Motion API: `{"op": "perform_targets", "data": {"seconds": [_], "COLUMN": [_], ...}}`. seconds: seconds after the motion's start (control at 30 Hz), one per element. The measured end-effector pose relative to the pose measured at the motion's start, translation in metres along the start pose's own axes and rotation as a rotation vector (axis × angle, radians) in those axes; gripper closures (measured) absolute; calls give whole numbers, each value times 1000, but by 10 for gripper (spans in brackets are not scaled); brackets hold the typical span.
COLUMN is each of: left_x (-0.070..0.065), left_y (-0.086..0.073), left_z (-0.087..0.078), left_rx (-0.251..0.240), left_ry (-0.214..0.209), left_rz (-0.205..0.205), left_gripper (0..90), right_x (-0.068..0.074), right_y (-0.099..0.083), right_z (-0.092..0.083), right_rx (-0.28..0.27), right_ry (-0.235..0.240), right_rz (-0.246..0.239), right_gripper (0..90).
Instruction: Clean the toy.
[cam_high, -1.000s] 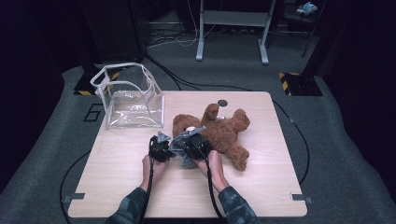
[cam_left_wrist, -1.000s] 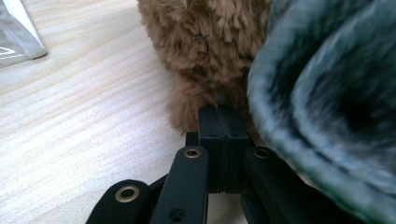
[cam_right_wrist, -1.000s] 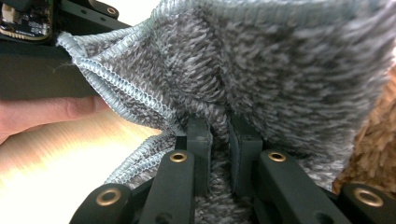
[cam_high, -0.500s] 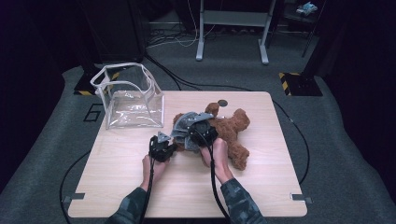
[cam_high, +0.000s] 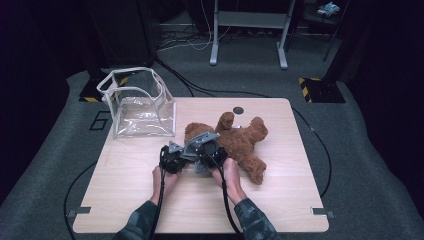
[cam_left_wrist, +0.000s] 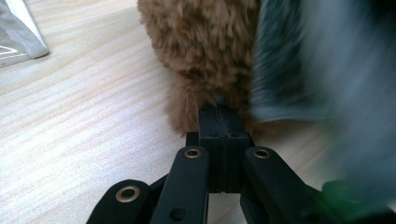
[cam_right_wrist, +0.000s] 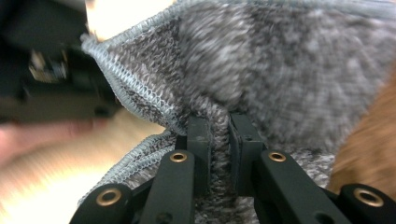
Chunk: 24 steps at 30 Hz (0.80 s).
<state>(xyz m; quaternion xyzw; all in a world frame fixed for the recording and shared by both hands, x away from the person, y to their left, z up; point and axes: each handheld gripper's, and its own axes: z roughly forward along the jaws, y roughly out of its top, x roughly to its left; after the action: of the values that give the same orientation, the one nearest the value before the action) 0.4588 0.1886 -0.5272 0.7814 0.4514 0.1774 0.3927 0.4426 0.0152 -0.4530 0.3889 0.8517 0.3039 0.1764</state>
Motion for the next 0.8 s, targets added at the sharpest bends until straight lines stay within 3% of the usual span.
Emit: {"op": "perform_targets", "data": {"seconds": [0.03, 0.23, 0.33, 0.43, 0.6, 0.63, 0.7, 0.8], "left_x": [0, 0, 1, 0, 1, -1, 0, -1], "left_y": [0, 0, 0, 0, 0, 0, 0, 0], "left_z": [0, 0, 0, 0, -1, 0, 0, 0], "left_rx": [2, 1, 0, -1, 7, -4, 5, 0], "left_ry": [0, -1, -3, -3, 0, 1, -2, 1], "left_rz": [1, 0, 6, -1, 11, -4, 6, -1], "left_gripper": [900, 900, 900, 900, 900, 900, 900, 900], "right_x": [-1, -3, -3, -7, -23, -28, -35, -40], "right_y": [-3, -13, -14, -11, 2, 6, 12, 15], "right_z": [6, 24, 16, -7, -46, -51, -53, -42], "right_rx": [13, 84, 78, 35, -90, -101, -117, -81], "right_ry": [3, 75, 82, 73, -11, -38, -83, -138], "right_rz": [-17, 21, 27, 28, 70, 67, 95, 93], "right_gripper": [811, 808, 806, 806, 805, 805, 804, 804]}}
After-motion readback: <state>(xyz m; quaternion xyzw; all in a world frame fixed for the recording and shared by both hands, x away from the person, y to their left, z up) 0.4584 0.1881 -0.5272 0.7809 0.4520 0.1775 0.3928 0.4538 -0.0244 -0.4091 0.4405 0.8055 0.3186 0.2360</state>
